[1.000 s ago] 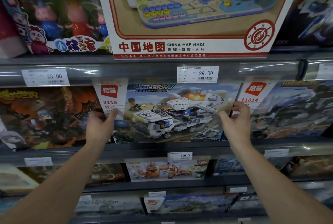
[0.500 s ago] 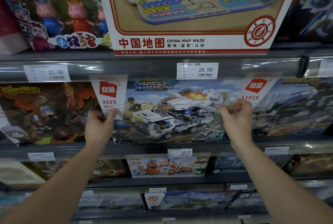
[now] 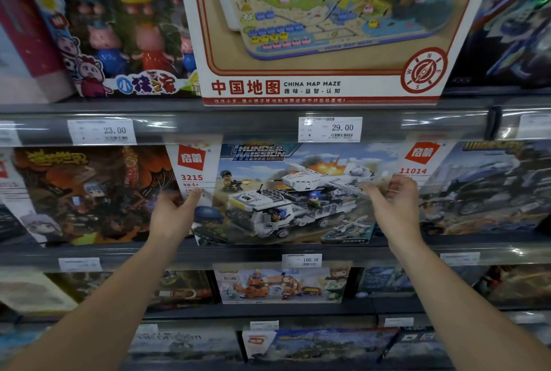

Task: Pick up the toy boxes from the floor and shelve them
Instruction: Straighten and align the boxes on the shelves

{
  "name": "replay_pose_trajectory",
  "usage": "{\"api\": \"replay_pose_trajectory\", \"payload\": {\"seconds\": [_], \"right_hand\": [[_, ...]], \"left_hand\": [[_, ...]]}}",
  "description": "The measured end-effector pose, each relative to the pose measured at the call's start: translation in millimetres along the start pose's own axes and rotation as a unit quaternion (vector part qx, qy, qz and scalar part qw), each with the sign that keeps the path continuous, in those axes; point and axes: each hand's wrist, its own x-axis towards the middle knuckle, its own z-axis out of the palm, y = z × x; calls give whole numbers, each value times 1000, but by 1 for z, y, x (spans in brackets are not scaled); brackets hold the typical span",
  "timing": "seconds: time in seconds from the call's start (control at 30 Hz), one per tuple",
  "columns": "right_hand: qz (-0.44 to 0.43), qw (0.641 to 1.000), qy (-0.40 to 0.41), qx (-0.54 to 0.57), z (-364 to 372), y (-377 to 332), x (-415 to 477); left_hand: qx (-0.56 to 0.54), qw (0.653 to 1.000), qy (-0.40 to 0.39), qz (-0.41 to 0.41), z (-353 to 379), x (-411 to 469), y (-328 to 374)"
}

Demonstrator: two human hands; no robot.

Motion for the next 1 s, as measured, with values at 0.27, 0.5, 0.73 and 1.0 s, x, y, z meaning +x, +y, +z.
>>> {"api": "replay_pose_trajectory", "payload": {"seconds": [0.27,0.5,0.73,1.0], "right_hand": [[-49,997,51,-9,-26,-25,-26],[-169,981,97,0,-66,-88,-21],[-264,956,109,-62,-88,-163,31],[-221,964,-7,-146,-82,-179,70]], "left_hand": [[0,993,32,110,-27,-34,24],[2,956,96,278,-54,-60,73],[-8,932,102,348,-58,-61,148],[-15,955,34,294,-34,-49,199]]}}
